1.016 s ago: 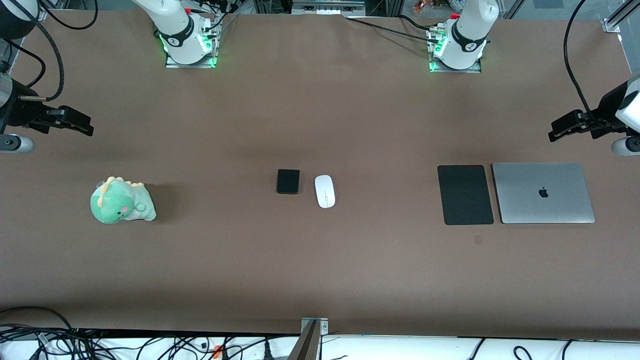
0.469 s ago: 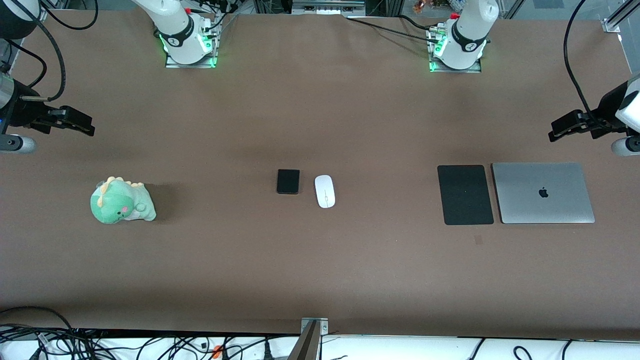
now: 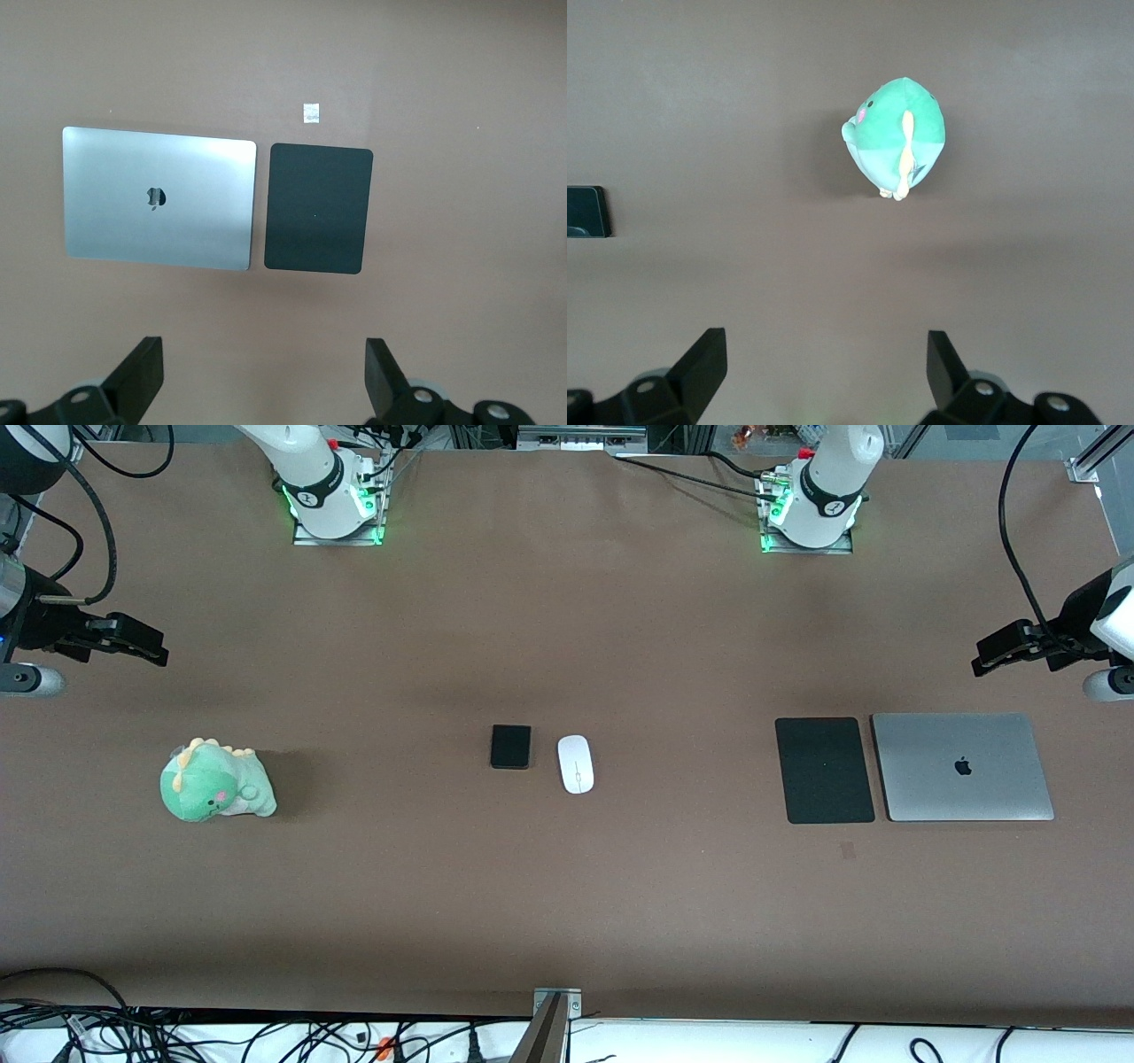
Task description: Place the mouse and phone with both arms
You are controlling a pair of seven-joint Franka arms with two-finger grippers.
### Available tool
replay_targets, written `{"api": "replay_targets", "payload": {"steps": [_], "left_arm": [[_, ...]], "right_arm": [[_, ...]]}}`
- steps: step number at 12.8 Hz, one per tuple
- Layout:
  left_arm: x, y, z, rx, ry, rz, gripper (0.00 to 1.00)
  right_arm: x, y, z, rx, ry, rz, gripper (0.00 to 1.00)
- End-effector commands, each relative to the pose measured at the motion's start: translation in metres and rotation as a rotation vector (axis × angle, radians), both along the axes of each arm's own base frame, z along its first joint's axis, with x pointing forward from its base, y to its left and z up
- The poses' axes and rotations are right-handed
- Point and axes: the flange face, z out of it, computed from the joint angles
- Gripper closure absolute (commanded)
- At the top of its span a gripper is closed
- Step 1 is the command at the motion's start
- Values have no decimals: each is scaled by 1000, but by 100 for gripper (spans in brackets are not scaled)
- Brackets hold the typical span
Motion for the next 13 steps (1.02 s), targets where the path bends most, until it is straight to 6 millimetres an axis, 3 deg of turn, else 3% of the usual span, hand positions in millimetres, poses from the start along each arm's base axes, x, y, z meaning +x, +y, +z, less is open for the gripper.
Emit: {"api": "replay_targets", "payload": {"steps": [1, 6, 8, 11, 13], "left_arm": [[2, 1, 2, 16, 8, 5, 0], [6, -3, -6, 3, 18, 4, 0], [13, -16, -15, 1, 12, 29, 0], [26, -52, -33, -54, 7, 57, 0], [38, -90, -54, -78, 4, 83, 0]], "right_arm": [[-1, 0, 1, 17, 10, 3, 0], [-1, 7, 0, 16, 15, 20, 0], [-1, 8, -1, 17, 17, 20, 0], [-2, 8, -2, 17, 23, 17, 0], [-3, 8, -3, 17, 32, 12, 0]]}}
